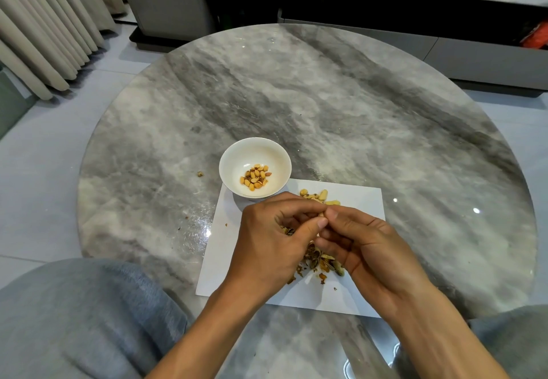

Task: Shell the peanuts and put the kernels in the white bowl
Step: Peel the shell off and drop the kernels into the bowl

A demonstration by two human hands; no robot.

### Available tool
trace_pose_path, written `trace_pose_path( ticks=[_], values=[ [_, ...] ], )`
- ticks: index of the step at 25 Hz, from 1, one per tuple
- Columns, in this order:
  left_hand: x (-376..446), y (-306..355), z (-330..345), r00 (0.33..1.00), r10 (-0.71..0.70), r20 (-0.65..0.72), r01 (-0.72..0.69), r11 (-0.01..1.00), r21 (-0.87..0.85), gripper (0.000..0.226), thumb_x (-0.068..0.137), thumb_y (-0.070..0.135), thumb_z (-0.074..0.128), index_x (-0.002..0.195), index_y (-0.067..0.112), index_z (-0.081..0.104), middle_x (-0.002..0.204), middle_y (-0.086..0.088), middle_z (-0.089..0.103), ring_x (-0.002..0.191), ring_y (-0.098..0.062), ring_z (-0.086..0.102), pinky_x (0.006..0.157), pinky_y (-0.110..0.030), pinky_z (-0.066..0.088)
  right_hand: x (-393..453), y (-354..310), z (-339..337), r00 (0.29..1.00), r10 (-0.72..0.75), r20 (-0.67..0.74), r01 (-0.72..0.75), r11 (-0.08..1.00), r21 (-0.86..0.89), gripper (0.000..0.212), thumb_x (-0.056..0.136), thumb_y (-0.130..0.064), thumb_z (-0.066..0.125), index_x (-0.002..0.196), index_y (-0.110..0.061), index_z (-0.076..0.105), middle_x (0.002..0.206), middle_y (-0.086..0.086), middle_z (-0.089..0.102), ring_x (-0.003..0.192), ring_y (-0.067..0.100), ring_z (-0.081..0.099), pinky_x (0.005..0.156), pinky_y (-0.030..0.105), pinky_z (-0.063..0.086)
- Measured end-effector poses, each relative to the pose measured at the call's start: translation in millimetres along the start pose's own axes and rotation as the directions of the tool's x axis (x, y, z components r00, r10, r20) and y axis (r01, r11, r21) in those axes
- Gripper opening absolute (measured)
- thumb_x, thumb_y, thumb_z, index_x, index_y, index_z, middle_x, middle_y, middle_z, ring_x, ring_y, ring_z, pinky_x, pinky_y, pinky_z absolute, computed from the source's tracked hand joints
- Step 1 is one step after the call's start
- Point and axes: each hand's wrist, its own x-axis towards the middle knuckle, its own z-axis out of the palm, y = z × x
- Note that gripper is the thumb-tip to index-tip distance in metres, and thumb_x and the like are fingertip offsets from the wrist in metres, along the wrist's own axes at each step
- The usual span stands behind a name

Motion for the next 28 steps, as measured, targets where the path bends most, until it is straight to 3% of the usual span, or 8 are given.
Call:
trace_pose_path(
  ticks=[3,6,10,14,20,24,25,28],
  values=[
    [-0.2,2.2,-0.1,1.0,0.006,-0.005,-0.006,1.0,0.022,0.022,0.083,0.006,0.078,0.1,0.02,0.079,0.093,0.009,0.076,0.086,-0.008,0.072,0.076,-0.021,0.057,1.0,1.4,1.2,1.0,0.003,-0.014,-0.003,1.0,0.022,0.025,0.078,-0.01,0.068,0.097,0.005,0.074,0.1,0.029,0.066,0.069,0.016,0.068,0.063,0.024,0.06],
    [-0.3,4.5,0.2,0.999,-0.033,-0.039,0.034,0.999,0.009,0.022,0.082,0.006,0.078,0.095,0.023,0.079,0.087,0.011,0.076,0.081,-0.005,0.072,0.074,-0.02,0.057,1.4,1.2,-0.8,1.0,0.008,-0.018,-0.007,1.0,0.012,0.026,0.083,-0.006,0.066,0.105,0.005,0.073,0.099,0.029,0.068,0.074,0.02,0.069,0.065,0.026,0.061],
    [-0.5,7.1,0.8,0.985,-0.162,-0.057,0.155,0.982,-0.105,0.019,0.081,0.003,0.078,0.085,0.022,0.078,0.077,0.006,0.075,0.07,-0.01,0.071,0.068,-0.023,0.058,-0.3,2.1,0.4,0.986,-0.09,-0.143,0.055,0.971,-0.232,0.009,0.087,-0.007,0.07,0.089,-0.007,0.079,0.088,0.015,0.076,0.078,0.022,0.07,0.066,0.03,0.058],
    [0.3,9.1,-0.2,0.98,-0.193,-0.041,0.185,0.972,-0.143,0.017,0.084,0.004,0.075,0.088,0.019,0.08,0.079,0.003,0.076,0.072,-0.013,0.07,0.07,-0.026,0.058,2.1,5.8,0.5,0.961,-0.163,-0.222,0.082,0.939,-0.335,0.018,0.085,-0.02,0.075,0.081,-0.003,0.077,0.085,0.017,0.074,0.072,0.019,0.065,0.068,0.035,0.054],
    [-0.2,11.0,-0.3,0.977,-0.208,0.045,0.212,0.97,-0.122,0.02,0.088,0.003,0.07,0.086,0.022,0.077,0.081,0.005,0.076,0.076,-0.01,0.072,0.072,-0.022,0.058,-1.0,6.8,5.1,0.995,-0.064,-0.073,0.049,0.979,-0.198,0.018,0.095,-0.01,0.061,0.096,-0.003,0.077,0.089,0.019,0.074,0.07,0.023,0.062,0.061,0.03,0.057],
    [-0.7,9.7,0.1,0.977,-0.2,0.07,0.206,0.975,-0.088,0.021,0.086,0.001,0.072,0.084,0.022,0.078,0.08,0.008,0.077,0.076,-0.008,0.073,0.074,-0.023,0.058,2.4,15.4,5.8,0.997,0.064,-0.032,-0.064,0.998,-0.017,0.025,0.097,-0.015,0.056,0.109,-0.001,0.073,0.109,0.025,0.071,0.09,0.033,0.069,0.085,0.043,0.057],
    [-1.3,8.6,0.9,0.985,-0.158,0.064,0.16,0.987,-0.028,0.021,0.085,0.004,0.073,0.085,0.024,0.079,0.083,0.014,0.076,0.079,-0.005,0.072,0.075,-0.02,0.057,2.5,16.0,5.8,0.994,0.111,-0.018,-0.109,0.991,0.077,0.027,0.098,-0.015,0.054,0.111,0.001,0.071,0.108,0.025,0.072,0.094,0.034,0.071,0.088,0.045,0.059],
    [-4.9,3.1,4.5,0.994,0.049,0.096,-0.07,0.97,0.231,0.026,0.08,0.014,0.072,0.1,0.03,0.075,0.095,0.026,0.071,0.089,-0.002,0.064,0.078,-0.018,0.051,4.2,16.8,6.4,0.985,0.173,-0.008,-0.164,0.948,0.273,0.026,0.1,-0.015,0.05,0.105,0.004,0.067,0.095,0.023,0.072,0.081,0.03,0.074,0.066,0.036,0.063]
  ],
)
